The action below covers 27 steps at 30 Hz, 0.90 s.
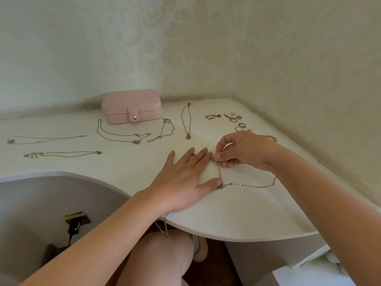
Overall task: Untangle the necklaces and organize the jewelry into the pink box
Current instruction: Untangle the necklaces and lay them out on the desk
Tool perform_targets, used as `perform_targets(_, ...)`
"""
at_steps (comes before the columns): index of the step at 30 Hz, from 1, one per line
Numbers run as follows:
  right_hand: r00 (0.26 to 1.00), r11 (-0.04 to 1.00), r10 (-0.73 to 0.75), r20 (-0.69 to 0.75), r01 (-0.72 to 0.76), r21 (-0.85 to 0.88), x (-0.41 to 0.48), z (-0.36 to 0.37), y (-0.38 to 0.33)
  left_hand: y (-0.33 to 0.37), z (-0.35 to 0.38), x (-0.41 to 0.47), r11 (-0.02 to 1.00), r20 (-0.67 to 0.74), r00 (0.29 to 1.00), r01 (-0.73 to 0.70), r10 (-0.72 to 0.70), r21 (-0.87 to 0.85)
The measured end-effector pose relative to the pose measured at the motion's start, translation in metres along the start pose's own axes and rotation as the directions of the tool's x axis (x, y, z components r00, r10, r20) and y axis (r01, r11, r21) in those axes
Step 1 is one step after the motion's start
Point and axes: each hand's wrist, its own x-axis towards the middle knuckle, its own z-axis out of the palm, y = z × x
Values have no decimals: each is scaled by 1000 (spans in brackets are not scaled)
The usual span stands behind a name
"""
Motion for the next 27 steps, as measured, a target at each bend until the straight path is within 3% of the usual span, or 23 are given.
perform_targets(11, 1000, 995, -10, 11, 9, 100, -7, -1, 12, 0, 0, -1, 1000, 23, 1000, 9, -10, 18)
perform_targets(13, 994, 998, -68, -84, 68, 5, -4, -1, 17, 1, 0, -1, 1000, 25, 1000, 13, -14, 12)
perform_targets(17, 944, 918, -255, -209, 168, -360, -2, 5, 29, 1, -1, -4, 1000, 23, 999, 22, -22, -10)
perform_targets(23, 921, 736, -347, -178, 150, -660, 3, 13, 31, 1, 0, -7, 999, 11, 999, 31, -31, -18)
perform_targets(27, 890, 688, -404, -210, 145, -711, 2, 17, 36, 1, 1, -6, 999, 5, 999, 41, -41, 5)
